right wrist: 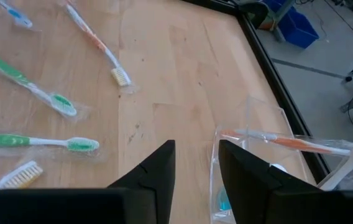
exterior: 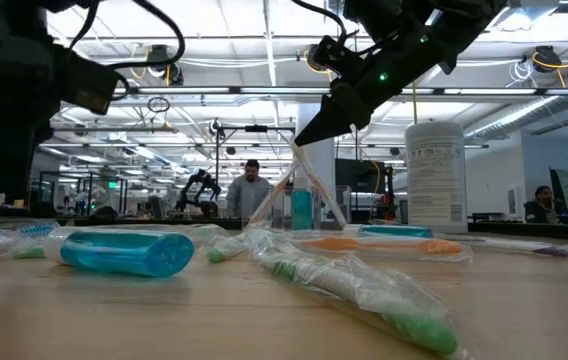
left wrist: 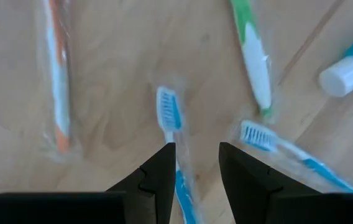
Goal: Pick & Place toothbrushing station
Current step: Put the blue toothbrush into the transparent organizer
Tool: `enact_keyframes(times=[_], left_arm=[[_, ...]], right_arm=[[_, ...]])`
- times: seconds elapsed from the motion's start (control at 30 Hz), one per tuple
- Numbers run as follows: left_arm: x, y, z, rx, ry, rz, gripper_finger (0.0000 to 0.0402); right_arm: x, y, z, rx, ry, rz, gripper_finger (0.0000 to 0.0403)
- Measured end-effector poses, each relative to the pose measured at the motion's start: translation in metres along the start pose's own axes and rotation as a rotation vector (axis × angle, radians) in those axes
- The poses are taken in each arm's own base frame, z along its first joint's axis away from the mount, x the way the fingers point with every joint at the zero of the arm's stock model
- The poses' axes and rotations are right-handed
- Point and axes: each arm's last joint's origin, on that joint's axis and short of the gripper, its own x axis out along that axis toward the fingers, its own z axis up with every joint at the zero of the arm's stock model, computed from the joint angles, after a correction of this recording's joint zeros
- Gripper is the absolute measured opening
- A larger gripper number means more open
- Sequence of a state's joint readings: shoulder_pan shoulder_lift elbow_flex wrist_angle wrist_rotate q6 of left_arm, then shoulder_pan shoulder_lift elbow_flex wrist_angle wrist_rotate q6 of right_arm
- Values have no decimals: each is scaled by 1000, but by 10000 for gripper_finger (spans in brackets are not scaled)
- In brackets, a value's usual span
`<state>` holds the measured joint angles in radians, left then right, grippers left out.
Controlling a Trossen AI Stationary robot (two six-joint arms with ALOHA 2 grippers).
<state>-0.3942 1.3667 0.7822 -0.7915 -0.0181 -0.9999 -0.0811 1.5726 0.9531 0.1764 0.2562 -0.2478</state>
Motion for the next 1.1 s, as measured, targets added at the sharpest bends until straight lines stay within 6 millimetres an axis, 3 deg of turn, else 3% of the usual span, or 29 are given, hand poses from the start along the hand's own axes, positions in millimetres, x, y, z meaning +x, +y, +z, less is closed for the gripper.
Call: enact_keyframes(times=[0.37, 0.57, 0.67, 0.9, 1.1], left_arm=[[39, -8, -5, -74, 84, 161, 127], [49, -8, -3, -73, 86, 200, 126], [50, -8, -2, -62, 76, 199, 111], [49, -14, 1, -74, 61, 152, 14], [25, -23, 16, -85, -123, 148, 9]], right_arm=[[0, 0, 2, 5, -18, -4, 114], [0, 1, 3, 23, -36, 12, 114], [0, 2, 4, 25, -54, 65, 114], [-1, 6, 6, 24, -91, 184, 114], [-1, 7, 7, 33, -110, 220, 114]])
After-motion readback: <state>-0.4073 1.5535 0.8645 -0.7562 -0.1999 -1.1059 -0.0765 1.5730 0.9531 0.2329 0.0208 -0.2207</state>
